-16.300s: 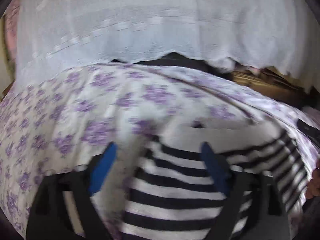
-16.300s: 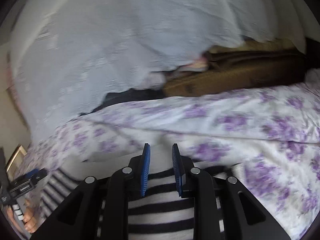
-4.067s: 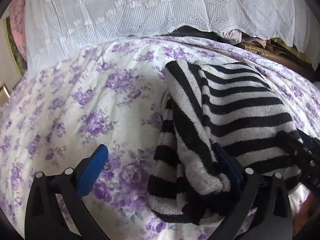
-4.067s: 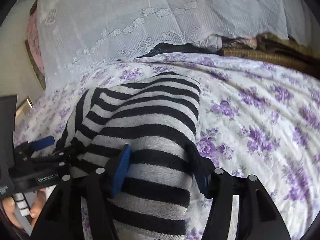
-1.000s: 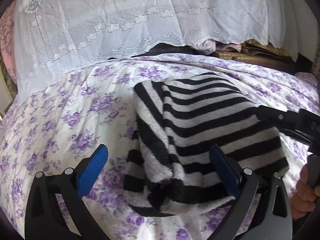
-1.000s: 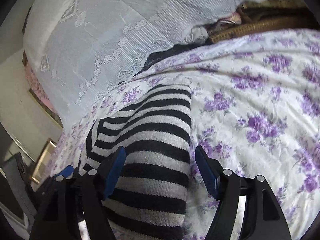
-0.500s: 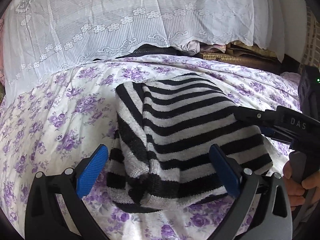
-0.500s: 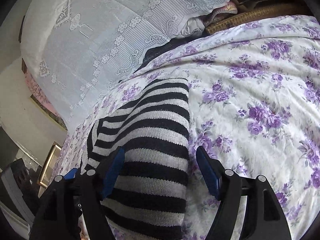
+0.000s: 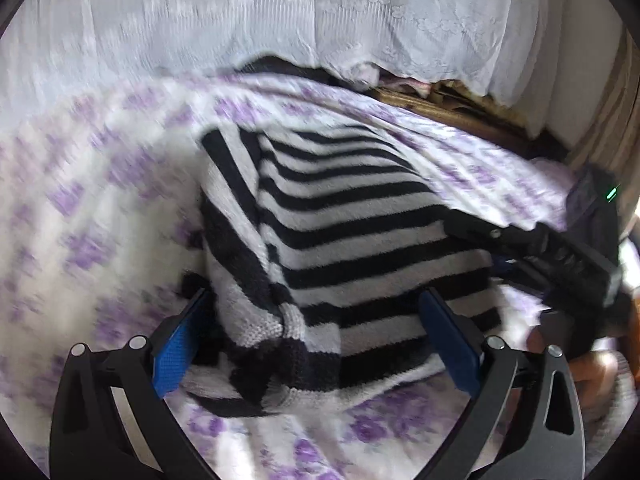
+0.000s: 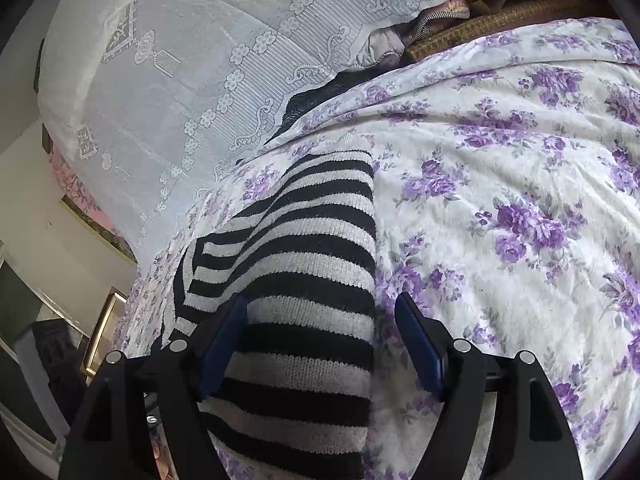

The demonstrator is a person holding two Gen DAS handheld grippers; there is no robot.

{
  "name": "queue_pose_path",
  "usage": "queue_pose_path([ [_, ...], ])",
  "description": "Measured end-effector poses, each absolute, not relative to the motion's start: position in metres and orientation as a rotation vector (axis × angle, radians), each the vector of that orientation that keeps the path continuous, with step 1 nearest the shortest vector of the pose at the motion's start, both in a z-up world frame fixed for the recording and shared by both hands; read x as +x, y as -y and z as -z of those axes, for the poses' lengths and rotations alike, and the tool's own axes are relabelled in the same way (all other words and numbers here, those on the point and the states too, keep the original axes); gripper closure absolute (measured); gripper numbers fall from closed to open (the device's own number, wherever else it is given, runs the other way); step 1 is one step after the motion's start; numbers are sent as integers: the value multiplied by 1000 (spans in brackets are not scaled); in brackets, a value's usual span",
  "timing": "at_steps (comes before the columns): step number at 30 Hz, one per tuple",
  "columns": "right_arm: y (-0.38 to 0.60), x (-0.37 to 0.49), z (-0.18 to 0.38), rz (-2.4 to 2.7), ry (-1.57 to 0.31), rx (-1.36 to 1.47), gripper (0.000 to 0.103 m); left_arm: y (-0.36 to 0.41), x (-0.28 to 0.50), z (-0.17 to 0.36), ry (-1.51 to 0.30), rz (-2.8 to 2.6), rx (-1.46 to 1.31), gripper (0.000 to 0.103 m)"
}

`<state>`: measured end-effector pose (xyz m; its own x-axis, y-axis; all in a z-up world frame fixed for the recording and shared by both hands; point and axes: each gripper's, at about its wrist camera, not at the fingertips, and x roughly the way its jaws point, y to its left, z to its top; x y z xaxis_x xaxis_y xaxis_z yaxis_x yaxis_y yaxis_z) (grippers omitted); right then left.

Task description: Fold small clothes

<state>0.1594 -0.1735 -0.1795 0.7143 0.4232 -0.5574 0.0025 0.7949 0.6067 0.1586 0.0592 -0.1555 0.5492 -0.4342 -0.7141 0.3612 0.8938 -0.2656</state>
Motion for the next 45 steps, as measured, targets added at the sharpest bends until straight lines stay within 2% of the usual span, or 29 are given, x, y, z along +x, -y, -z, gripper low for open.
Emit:
queue_pose_path([
  [11,176,161,182,-264,-762,645,24,-111,186,168,-970,677,-501,4],
  [23,184,166,187,-300,-795,714,23,-134,189,168,-1037,698,-635,5],
  [30,184,166,188,-301,-796,717,22,-120,175,158,-1092,619,-445,5],
  [35,183,166,188,-299,-795,717,22,-126,163,167,-1163,534,-404,5],
  [45,180,167,189,-297,-796,703,22,-119,186,178,-1098,592,-505,5],
])
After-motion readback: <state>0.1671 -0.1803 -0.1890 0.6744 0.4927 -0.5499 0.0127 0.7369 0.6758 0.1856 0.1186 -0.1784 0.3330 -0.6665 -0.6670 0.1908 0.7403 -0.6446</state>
